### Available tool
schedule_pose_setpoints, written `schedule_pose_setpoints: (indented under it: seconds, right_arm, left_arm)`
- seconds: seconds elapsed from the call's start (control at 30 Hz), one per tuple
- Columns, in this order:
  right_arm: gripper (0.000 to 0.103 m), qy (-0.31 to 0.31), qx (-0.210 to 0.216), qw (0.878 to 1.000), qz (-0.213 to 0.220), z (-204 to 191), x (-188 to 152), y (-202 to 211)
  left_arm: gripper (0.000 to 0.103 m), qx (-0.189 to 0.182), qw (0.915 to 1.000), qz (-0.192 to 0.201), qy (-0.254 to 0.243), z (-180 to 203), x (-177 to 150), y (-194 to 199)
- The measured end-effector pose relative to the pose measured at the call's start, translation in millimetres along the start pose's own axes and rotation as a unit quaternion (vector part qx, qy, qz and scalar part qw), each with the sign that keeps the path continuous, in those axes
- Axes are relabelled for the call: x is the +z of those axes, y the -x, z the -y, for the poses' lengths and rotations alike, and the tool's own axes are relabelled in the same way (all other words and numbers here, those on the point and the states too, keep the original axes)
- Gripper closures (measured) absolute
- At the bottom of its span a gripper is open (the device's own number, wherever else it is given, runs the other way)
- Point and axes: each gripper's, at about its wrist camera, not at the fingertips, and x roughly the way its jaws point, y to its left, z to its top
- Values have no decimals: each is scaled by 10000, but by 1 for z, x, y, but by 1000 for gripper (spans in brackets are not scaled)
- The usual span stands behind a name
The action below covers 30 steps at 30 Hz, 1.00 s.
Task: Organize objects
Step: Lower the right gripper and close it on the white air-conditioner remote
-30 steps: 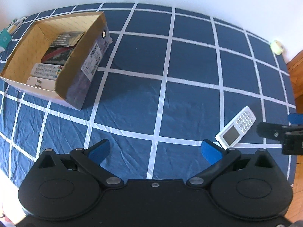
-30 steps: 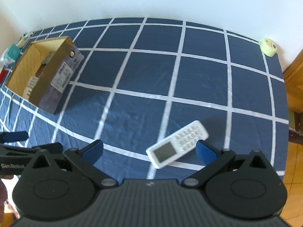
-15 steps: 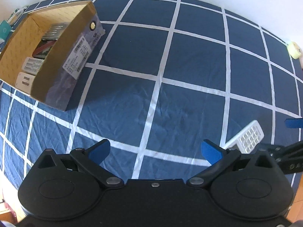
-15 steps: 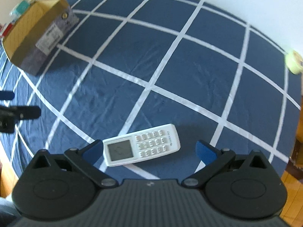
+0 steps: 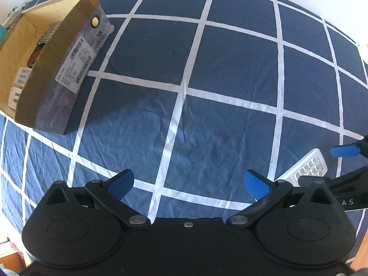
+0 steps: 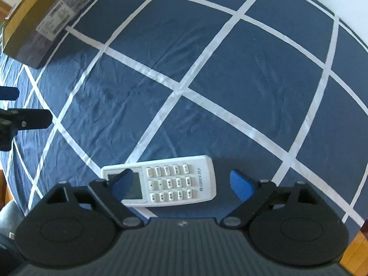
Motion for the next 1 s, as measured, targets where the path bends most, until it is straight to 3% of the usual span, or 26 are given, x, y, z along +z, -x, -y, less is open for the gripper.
schedule_pose_setpoints:
  seconds: [0.07, 0.13, 0.2, 0.63, 1.0]
  right_arm:
    - [20, 63, 21, 10000, -41, -1, 1, -3]
    - [34, 167, 20, 9998, -133, -5, 2, -7]
    - [39, 286, -163, 9993, -163, -9, 3, -10]
    - [39, -547, -253, 9979, -230, -10, 4, -12]
    - [38, -1879, -359, 9815, -14, -24, -4, -16]
  left_arm:
    - [0, -10, 10000, -22, 15, -2, -1, -2]
    - [0, -14, 10000, -49, 32, -4, -3, -4]
    - [0, -32, 10000, -76, 54, -7, -5, -6]
    - [0, -260, 9995, -129, 121, -14, -19, -10]
    - [0, -505, 9984, -249, 84, -21, -35, -25]
